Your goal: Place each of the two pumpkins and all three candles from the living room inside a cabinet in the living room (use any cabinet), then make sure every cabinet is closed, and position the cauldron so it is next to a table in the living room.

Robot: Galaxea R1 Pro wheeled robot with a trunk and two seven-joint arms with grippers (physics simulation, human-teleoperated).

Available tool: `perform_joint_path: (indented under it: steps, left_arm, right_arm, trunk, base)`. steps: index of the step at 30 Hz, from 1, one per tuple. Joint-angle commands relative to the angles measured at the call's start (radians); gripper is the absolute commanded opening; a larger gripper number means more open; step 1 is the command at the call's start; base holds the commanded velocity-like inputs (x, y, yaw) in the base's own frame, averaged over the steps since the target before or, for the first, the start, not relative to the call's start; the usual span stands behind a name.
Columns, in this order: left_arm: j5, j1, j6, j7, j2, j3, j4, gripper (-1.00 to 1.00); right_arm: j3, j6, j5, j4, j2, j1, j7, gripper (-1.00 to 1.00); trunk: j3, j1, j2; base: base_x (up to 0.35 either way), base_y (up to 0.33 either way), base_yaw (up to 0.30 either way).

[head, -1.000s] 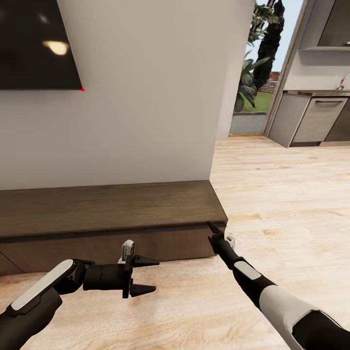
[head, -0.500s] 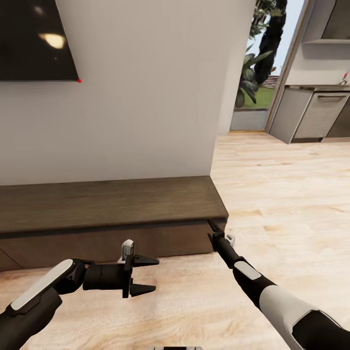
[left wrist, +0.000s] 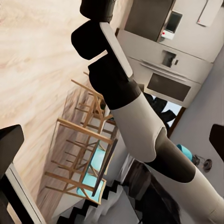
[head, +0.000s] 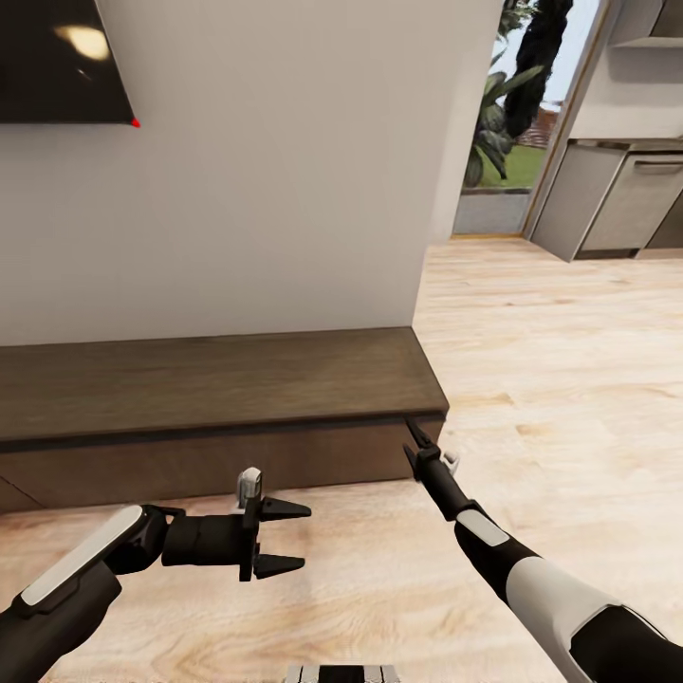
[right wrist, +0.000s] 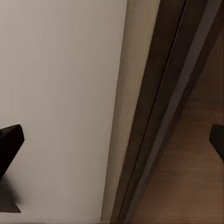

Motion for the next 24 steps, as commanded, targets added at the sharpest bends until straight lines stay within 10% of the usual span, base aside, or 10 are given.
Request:
perform_joint_path:
  steps: [1,17,24]
  left_arm:
    - [0.011,-0.001,0.000,0.008,0.001,-0.001,-0.001,1.00]
    - [-0.004,-0.001,0.001,0.009,0.016,0.033,-0.015,1.00]
    - [-0.064,-0.001,0.001,0.009,0.019,0.059,-0.027,1.00]
  right_arm:
    - [0.004,0.010,-0.011,0.000,0.000,-0.001,0.015,1.00]
    - [0.008,0.009,-0.009,0.000,0.001,-0.001,0.028,1.00]
    - [0.008,0.008,-0.007,0.000,0.001,-0.001,0.031,1.00]
  trunk:
    - [-0.005,0.000,-0.001]
    - [-0.059,0.006,-0.004]
    - [-0.059,0.006,-0.004]
  base:
    - [0.000,0.000,0.000]
    - [0.000,0.000,0.000]
    - [0.000,0.000,0.000]
